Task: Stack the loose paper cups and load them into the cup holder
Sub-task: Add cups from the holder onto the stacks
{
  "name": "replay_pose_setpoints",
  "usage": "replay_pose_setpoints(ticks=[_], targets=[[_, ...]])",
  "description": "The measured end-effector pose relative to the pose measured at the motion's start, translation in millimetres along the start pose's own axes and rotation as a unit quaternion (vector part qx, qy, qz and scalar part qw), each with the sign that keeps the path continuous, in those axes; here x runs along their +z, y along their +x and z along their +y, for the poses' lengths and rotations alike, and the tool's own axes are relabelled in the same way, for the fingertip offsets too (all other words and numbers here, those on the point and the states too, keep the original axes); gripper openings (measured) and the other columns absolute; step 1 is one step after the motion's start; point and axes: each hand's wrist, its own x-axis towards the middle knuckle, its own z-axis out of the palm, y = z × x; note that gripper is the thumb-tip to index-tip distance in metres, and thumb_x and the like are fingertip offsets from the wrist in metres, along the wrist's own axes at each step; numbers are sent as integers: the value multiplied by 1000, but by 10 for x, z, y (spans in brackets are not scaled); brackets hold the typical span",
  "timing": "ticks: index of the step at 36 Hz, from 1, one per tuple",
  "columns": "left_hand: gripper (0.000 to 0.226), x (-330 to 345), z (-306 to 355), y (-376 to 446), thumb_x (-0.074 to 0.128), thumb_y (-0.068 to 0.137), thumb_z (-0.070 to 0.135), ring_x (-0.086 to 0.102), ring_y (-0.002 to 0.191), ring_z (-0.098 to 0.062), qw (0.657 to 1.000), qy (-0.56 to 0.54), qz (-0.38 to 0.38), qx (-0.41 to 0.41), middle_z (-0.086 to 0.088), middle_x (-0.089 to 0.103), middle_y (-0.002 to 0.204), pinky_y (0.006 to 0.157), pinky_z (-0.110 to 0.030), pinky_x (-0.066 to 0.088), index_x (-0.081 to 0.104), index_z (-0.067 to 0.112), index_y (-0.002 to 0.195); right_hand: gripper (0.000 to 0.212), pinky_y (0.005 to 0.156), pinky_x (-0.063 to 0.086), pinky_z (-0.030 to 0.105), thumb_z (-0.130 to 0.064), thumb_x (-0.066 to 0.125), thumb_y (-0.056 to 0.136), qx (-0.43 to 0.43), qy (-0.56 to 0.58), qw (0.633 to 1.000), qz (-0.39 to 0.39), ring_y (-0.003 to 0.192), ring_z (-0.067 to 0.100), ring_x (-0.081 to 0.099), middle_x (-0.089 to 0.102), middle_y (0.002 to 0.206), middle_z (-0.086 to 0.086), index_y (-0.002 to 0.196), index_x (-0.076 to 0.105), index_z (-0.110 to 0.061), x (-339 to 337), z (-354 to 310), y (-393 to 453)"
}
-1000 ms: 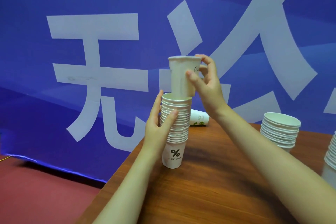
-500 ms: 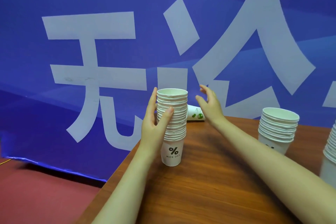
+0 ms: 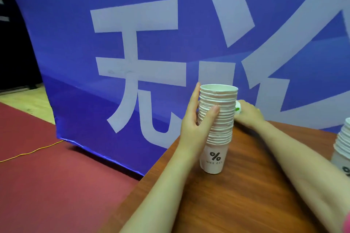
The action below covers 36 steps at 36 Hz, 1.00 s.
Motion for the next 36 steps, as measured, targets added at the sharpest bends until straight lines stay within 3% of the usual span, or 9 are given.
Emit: replay_pose_setpoints(ticks=[3,5,7,9,12,18,25,31,36], targets=[[61,-7,12,9,56,95,20,56,107,14,1000,-9,7,-6,21,52,128,79,-11,50,28,34,148,61,61,42,33,-66,54,60,44,227,968,93,83,32,62,66,88,7,90,60,-14,-240,-338,-176],[60,-19,19,7,55,95,19,57,105,15,1000,-6,17,-6,16,53,131,76,-10,49,29,32,148,62,70,49,30,-53,69,72,49,379,915,129,98,27,62,64,109,7,117,57,-12,-520,-624,-332],[61,-23,50,-15,56,94,20,57,110,7,1000,-6,29,-7,8,52,137,78,-11,49,30,31,148,65,70,48,11,-33,72,85,29,504,849,154,106,17,56,54,124,4,139,41,-11,-858,-864,-520],[61,-9,107,-62,56,94,20,57,113,2,999,-10,29,-13,3,51,141,79,-12,50,30,31,148,61,63,46,6,-30,67,91,-5,568,806,166,104,13,55,52,127,7,141,38,-13,-1249,-1073,-774],[58,63,237,-196,54,95,17,59,103,10,999,-20,13,-21,0,54,136,74,-8,49,31,29,147,59,68,51,15,-41,63,83,-64,605,775,169,103,13,58,56,123,4,134,44,-17,-1800,-1304,-1234],[68,505,476,-671,65,88,32,59,120,-15,995,-61,-63,-35,-5,57,136,95,-29,52,32,28,148,46,75,48,13,-25,68,86,-151,518,835,108,95,1,56,54,114,-2,124,43,-19,-2326,-1240,-2199],[79,906,732,-1310,67,79,40,60,120,-22,985,-118,-115,-43,-7,60,130,96,-39,51,33,26,149,50,81,53,25,-28,70,80,-108,474,871,70,93,6,63,62,103,-3,121,46,-14,-2616,-740,-3070],[72,1332,953,-1730,62,85,32,58,122,-21,983,-126,-134,-17,-5,60,132,97,-35,50,33,17,149,55,91,50,26,-45,58,85,-107,465,875,81,112,6,60,58,123,-6,133,41,-25,-2638,-347,-3817],[45,1747,1028,-1846,45,98,16,53,128,-21,964,-184,-189,-43,-2,57,138,103,-37,47,44,16,143,78,100,45,19,-43,70,77,-92,419,892,140,128,1,49,46,138,-22,141,25,-40,-2696,21,-4221]])
